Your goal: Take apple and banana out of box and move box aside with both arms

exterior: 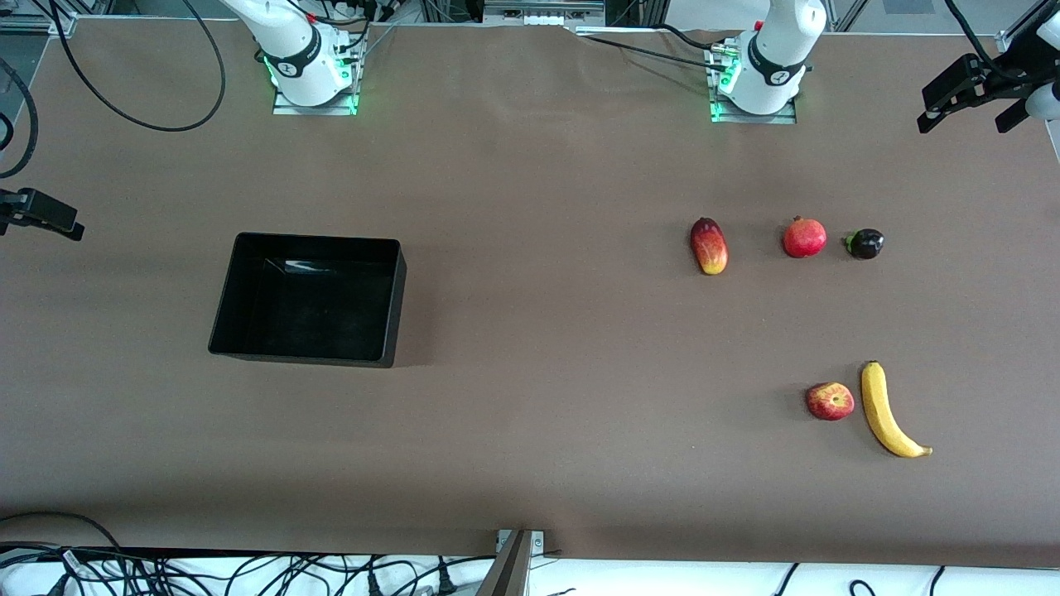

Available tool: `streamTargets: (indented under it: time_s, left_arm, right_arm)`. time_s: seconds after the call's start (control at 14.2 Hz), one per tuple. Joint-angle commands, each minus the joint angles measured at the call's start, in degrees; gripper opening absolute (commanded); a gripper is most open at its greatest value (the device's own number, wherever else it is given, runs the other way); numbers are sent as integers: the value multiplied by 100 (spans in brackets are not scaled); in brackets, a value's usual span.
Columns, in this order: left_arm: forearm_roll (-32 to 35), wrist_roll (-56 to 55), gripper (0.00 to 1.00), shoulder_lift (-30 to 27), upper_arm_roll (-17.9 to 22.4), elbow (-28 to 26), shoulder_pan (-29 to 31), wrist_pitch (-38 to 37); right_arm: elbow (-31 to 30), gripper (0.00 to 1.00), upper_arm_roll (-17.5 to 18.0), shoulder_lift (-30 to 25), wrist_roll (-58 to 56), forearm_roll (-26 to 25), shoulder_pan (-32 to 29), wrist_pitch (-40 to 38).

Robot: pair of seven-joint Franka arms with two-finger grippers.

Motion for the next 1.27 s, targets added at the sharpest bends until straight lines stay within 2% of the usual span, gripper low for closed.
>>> streamTargets:
  time_s: [0.0,0.14,0.42,0.85,1.2]
  left_arm:
    - [-114,60,100,23,3,77,42,-104]
    - [-114,69,100,23,3,69,42,-113]
    - [-114,69,100,23,3,69,42,-113]
    - [-114,51,100,23,3,69,50,-113]
    - [-114,60,100,23,3,60,50,-113]
  right_arm:
    - [-1195,100,622,-899,35,-20,-572,684]
    - [-1260,100,814,-954,192,-28,-660,705]
    - [-1216,100,850,-945,254,-37,-660,678]
    - [-917,100,658,-761,246,-63,-442,441]
    - [-908,100,543,-743,237,-63,-353,432]
